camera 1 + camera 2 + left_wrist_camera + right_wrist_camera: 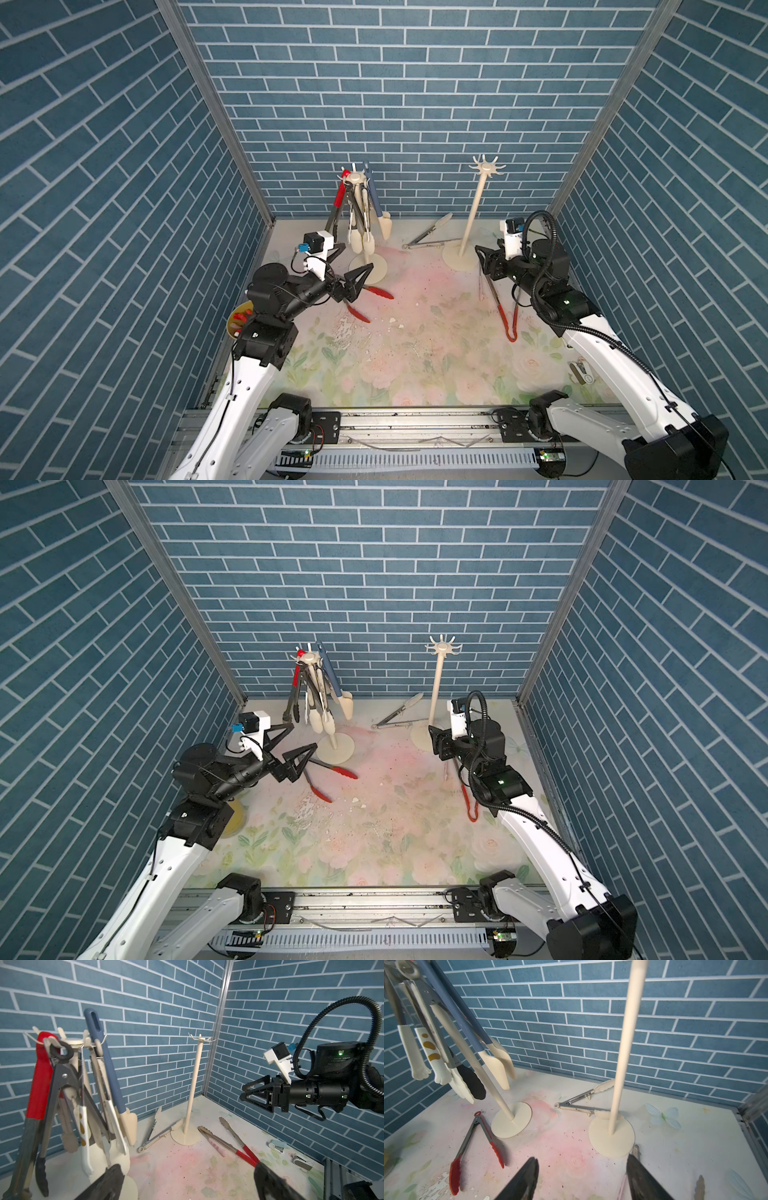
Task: Hang food tongs on kitchen utensil racks
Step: Hang the food tongs on the rack, then pick up the food tongs from the center of the board.
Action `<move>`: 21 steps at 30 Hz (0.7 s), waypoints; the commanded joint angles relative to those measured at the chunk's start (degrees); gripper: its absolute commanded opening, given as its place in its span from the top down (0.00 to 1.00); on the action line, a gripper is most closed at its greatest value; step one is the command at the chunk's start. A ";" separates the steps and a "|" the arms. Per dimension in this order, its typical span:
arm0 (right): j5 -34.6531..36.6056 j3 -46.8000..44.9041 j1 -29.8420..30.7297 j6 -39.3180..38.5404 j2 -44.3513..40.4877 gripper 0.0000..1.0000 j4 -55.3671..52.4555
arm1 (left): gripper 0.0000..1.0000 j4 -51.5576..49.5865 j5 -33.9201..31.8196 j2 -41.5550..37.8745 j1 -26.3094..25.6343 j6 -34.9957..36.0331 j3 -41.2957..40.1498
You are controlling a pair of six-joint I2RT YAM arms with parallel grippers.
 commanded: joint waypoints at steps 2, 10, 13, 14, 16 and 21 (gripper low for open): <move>3.63 -0.47 -0.18 1.33 -4.04 0.32 -7.03 | 0.01 0.73 0.37 4.24 -3.33 3.53 3.97; -0.29 -3.26 -0.18 -0.06 -7.92 0.34 -15.70 | 0.01 4.05 6.37 10.92 -7.42 7.46 8.91; -4.06 -4.21 -0.18 -1.13 -7.63 0.35 -17.53 | 0.01 5.34 8.58 11.99 -7.51 8.63 8.23; -5.13 -4.43 -0.14 -1.48 -7.31 0.36 -17.91 | 0.01 6.40 8.89 11.81 -7.52 8.82 7.18; -6.97 -4.61 -0.09 -2.29 -6.33 0.37 -18.94 | 0.01 9.92 9.11 10.83 -7.53 8.59 4.24; -10.15 -2.75 0.38 -4.51 -1.51 0.39 -21.90 | 0.01 13.18 8.75 8.31 -7.49 9.90 -1.72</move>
